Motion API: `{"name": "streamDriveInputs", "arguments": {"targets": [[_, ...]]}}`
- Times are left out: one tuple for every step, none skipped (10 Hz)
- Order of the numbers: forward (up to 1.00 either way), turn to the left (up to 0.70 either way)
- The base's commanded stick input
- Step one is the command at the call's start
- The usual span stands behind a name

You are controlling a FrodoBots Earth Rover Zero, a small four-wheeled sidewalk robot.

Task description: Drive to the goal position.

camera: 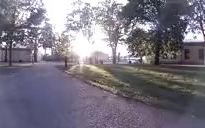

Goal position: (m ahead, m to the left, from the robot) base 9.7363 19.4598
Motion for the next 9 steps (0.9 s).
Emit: {"name": "streamDriveInputs", "arguments": {"targets": [[0.7, 0.35], [0.7, 0.35], [0.7, 0.35], [0.7, 0.35], [0.7, 0.35], [0.7, 0.35], [0.7, 0.35], [0.7, 0.35], [0.7, 0.35]]}}
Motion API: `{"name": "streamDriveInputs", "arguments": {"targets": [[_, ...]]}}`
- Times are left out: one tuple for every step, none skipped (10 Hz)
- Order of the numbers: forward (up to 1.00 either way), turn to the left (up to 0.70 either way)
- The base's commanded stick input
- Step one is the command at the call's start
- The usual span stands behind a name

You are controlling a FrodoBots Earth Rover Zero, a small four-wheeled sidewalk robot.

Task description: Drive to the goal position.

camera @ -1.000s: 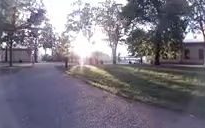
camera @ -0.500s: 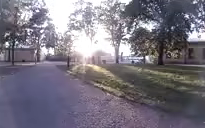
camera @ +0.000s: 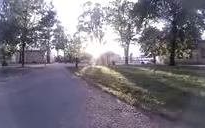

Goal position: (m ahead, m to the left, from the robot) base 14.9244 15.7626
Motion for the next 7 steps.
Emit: {"name": "streamDriveInputs", "arguments": {"targets": [[0.7, 0.35], [0.7, 0.35], [0.7, 0.35], [0.7, 0.35], [0.7, 0.35], [0.7, 0.35], [0.7, 0.35]]}}
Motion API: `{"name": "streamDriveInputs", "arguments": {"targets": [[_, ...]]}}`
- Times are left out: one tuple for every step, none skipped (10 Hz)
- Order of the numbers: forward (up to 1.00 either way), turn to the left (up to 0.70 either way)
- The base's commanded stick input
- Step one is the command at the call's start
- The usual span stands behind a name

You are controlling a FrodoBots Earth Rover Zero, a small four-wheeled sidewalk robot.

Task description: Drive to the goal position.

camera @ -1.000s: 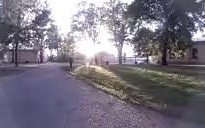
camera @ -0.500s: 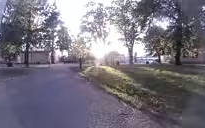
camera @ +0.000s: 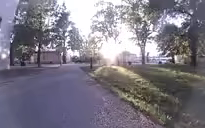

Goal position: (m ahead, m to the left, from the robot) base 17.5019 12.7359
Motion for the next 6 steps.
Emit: {"name": "streamDriveInputs", "arguments": {"targets": [[0.7, 0.35], [0.7, 0.35], [0.7, 0.35], [0.7, 0.35], [0.7, 0.35], [0.7, 0.35]]}}
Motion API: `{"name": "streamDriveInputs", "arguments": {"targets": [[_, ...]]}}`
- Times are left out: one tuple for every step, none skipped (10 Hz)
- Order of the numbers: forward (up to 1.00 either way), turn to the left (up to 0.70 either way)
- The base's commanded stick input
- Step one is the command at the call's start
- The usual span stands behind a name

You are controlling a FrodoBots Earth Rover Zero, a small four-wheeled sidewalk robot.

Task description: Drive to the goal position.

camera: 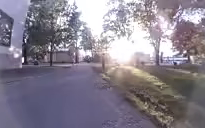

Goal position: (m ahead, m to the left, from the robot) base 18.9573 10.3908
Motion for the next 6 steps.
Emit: {"name": "streamDriveInputs", "arguments": {"targets": [[0.7, 0.35], [0.7, 0.35], [0.7, 0.35], [0.7, 0.35], [0.7, 0.33], [0.7, 0.06]]}}
